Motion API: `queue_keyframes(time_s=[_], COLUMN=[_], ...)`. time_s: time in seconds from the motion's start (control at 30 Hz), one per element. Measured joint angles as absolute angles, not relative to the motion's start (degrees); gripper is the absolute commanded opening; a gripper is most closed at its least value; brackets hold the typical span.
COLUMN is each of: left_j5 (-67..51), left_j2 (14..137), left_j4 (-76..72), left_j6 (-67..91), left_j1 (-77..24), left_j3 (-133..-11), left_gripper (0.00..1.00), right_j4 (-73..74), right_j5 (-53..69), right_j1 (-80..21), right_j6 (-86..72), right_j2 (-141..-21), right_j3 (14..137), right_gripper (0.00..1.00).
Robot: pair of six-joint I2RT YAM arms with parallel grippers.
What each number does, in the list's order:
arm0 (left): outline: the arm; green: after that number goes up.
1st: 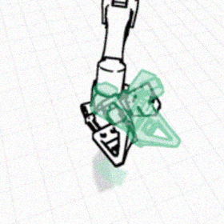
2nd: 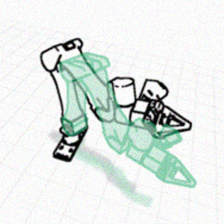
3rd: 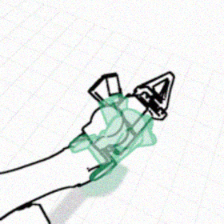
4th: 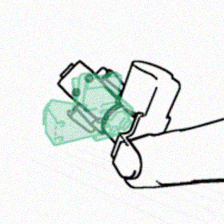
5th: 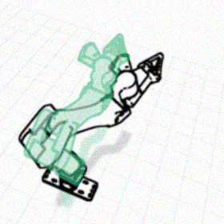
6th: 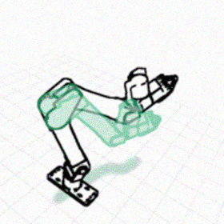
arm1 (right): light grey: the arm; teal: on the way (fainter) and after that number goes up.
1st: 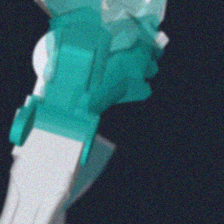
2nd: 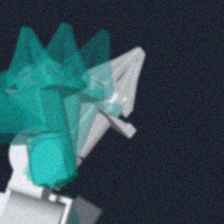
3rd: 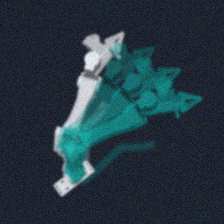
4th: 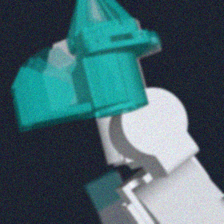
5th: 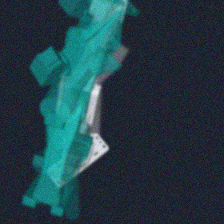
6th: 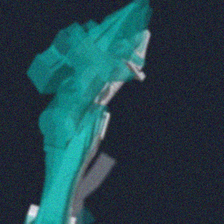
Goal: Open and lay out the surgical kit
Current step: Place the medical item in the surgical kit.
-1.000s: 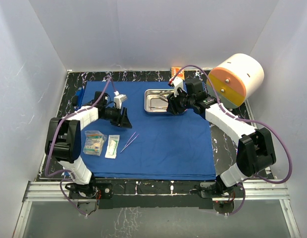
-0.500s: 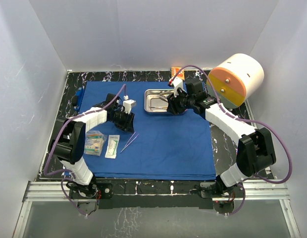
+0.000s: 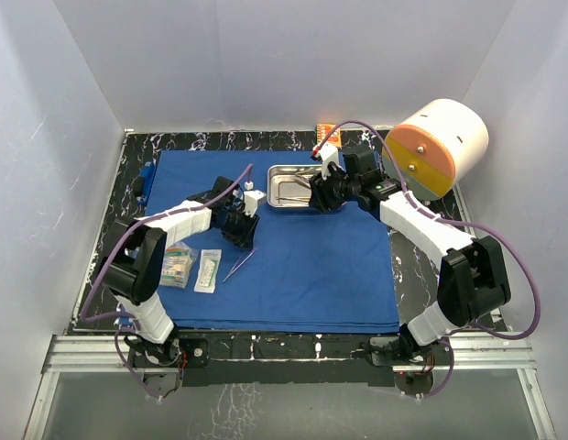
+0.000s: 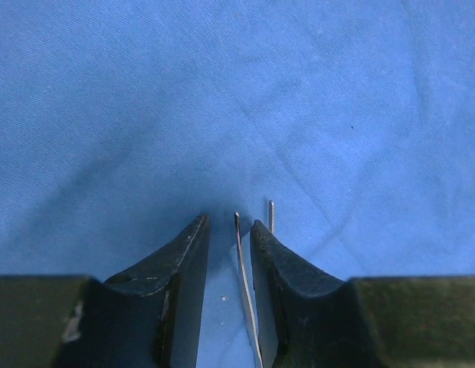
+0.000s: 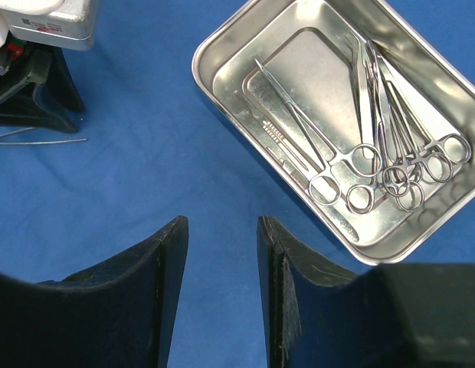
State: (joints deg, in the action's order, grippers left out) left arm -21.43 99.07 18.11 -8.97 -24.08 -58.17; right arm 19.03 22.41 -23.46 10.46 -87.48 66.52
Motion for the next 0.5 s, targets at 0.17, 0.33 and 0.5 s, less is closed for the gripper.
queue_keyframes(time_s=[0.17,0.33,0.5], left_j5=[-19.3,-18.0,-16.4], left_j2=[99.9,100.3,100.8], left_j4=[18.2,18.5,20.3], left_j6=[-9.0,-8.8,-7.3], left_j1=[-25.0,-25.6,-26.7], left_j3=[-59.3,-59.7,-60.8], left_gripper=[0.19,0.13,0.08], right_j4=[19.0,19.0,19.0], right_j5=[22.4,22.4,22.4], right_j1=[-23.5,-23.5,-23.5], right_j6=[10.5,10.5,10.5], right_j2=[-87.5,-87.5,-87.5], right_j3=[66.5,66.5,66.5], right_gripper=[0.39,0.39,0.39])
